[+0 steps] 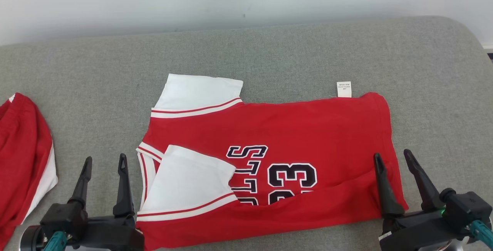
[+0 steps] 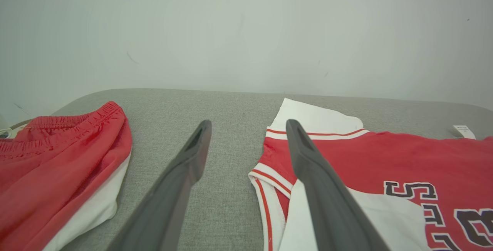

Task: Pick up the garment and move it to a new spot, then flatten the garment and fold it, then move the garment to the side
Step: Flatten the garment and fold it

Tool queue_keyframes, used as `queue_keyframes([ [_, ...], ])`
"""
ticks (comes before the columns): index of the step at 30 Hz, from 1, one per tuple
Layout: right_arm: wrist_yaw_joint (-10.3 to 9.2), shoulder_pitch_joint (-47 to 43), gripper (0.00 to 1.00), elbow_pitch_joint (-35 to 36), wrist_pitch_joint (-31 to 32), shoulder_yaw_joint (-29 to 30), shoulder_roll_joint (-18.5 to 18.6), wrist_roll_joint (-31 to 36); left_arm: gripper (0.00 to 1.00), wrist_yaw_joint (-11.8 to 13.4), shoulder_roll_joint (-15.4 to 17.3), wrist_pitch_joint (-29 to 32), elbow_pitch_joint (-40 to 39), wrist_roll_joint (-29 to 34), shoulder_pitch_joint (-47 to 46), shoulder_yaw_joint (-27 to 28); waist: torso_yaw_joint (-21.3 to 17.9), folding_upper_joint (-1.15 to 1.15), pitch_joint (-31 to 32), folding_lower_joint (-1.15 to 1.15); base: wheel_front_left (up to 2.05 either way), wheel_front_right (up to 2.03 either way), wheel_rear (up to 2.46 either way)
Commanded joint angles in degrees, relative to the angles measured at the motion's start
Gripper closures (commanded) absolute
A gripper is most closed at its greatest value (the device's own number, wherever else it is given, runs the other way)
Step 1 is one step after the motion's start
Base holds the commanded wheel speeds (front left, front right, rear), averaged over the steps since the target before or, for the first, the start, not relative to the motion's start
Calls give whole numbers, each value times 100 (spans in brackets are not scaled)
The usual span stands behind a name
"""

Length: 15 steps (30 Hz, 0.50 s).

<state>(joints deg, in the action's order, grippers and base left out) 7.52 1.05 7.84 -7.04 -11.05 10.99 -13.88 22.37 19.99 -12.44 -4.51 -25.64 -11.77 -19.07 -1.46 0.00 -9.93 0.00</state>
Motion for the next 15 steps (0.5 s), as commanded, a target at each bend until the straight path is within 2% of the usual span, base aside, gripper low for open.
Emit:
queue_keyframes([
  [1, -6, -71, 0, 2, 21, -8, -9, -45, 0, -10, 18, -33, 37, -19, 53, -6, 5, 0, 19, 0, 0, 0, 0],
  [10, -6, -66, 0, 31, 36, -37, 1, -145, 0, -84, 55, 35, 103, -61, -80, -55, 5, 0, 7, 0, 0, 0, 0],
  [15, -5, 3, 0, 46, 66, -37, -9, -184, 0, -327, 172, 355, 148, -128, -512, -143, -47, 0, -129, 0, 0, 0, 0],
])
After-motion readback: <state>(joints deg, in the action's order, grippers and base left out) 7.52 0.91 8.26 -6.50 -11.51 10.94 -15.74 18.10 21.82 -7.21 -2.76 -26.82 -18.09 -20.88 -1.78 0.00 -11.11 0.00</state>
